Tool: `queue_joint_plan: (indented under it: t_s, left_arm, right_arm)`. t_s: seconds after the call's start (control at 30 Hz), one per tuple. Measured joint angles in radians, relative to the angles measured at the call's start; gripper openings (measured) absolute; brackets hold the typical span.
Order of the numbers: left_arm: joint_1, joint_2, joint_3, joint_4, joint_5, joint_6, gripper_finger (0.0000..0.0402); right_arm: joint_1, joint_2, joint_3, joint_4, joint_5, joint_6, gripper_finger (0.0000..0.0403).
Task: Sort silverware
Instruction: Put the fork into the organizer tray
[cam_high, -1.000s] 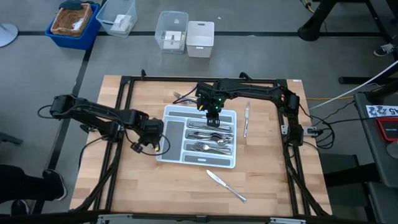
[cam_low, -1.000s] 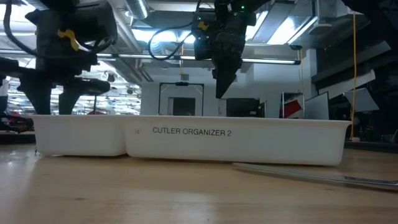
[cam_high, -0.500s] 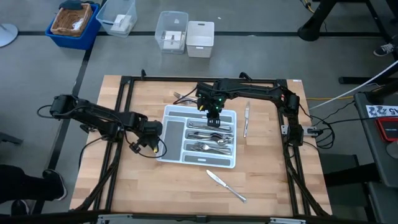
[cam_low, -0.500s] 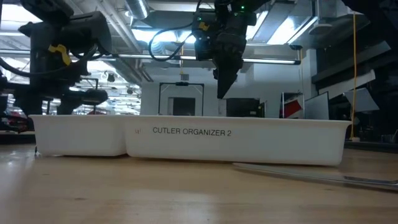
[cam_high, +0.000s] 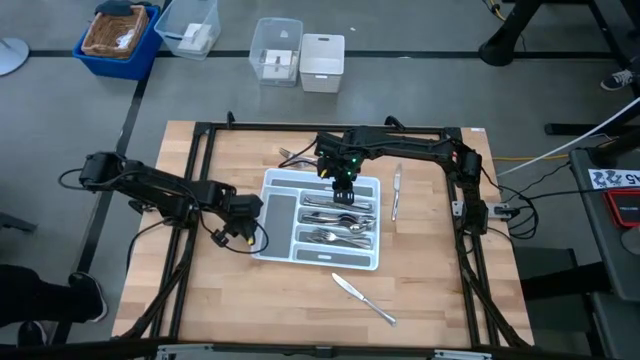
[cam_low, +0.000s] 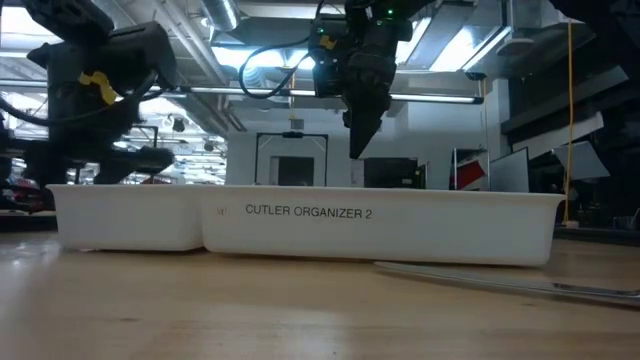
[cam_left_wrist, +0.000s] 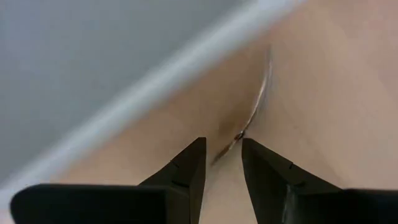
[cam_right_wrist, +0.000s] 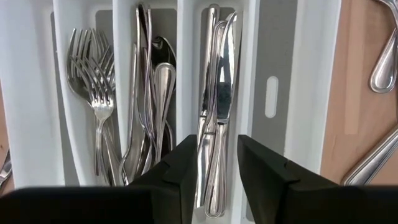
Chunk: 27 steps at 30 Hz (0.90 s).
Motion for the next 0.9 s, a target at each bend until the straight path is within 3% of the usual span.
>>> queue_joint_plan:
  t_s: [0.2, 0.57, 0.9]
  left_arm:
    - [0.000, 0.003, -0.006, -0.042, 0.030, 0.001, 0.0095]
    - [0.000, -0.003, -0.060, 0.034, 0.035, -0.006, 0.0094]
    - [0.000, -0.002, -0.062, 0.041, 0.025, -0.159, 0.0007]
  right_arm:
    - [0.000, 0.000, 0.000, 0.000, 0.000, 0.000, 0.0115]
    - [0.000, 0.000, 0.000, 0.000, 0.000, -0.001, 0.0115]
    - [0.000, 0.000, 0.000, -0.001, 0.000, -0.001, 0.0115]
